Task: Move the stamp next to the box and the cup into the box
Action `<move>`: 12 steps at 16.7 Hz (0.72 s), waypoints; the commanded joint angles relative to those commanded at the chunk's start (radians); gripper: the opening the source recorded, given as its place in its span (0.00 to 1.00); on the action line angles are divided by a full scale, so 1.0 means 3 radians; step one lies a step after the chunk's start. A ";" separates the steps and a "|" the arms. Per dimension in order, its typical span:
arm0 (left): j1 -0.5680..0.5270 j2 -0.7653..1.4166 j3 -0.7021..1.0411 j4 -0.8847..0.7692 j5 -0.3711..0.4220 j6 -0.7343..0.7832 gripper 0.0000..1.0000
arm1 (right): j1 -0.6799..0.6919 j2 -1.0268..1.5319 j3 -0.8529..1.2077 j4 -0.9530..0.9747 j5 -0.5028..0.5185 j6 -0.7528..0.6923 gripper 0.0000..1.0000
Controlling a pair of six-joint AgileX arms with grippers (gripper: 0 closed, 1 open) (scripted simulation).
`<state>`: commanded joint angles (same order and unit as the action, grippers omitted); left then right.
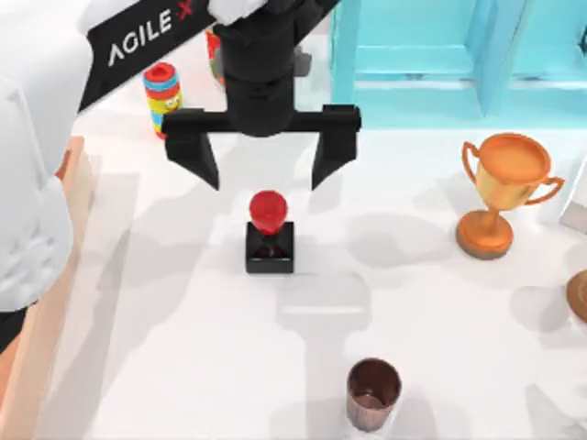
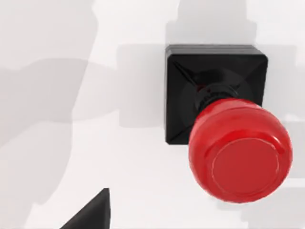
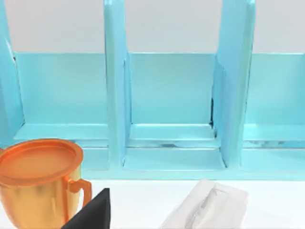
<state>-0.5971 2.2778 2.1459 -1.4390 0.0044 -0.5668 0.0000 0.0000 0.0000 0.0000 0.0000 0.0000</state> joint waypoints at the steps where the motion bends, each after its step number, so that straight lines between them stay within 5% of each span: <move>1: 0.0000 0.0000 0.0000 0.0000 0.0000 0.0000 1.00 | 0.0000 0.0000 0.0000 0.0000 0.0000 0.0000 1.00; 12: 0.0006 0.0058 -0.0937 0.0995 0.0001 0.0007 1.00 | 0.0000 0.0000 0.0000 0.0000 0.0000 0.0000 1.00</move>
<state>-0.5953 2.2952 1.8648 -1.1405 0.0046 -0.5647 0.0000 0.0000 0.0000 0.0000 0.0000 0.0000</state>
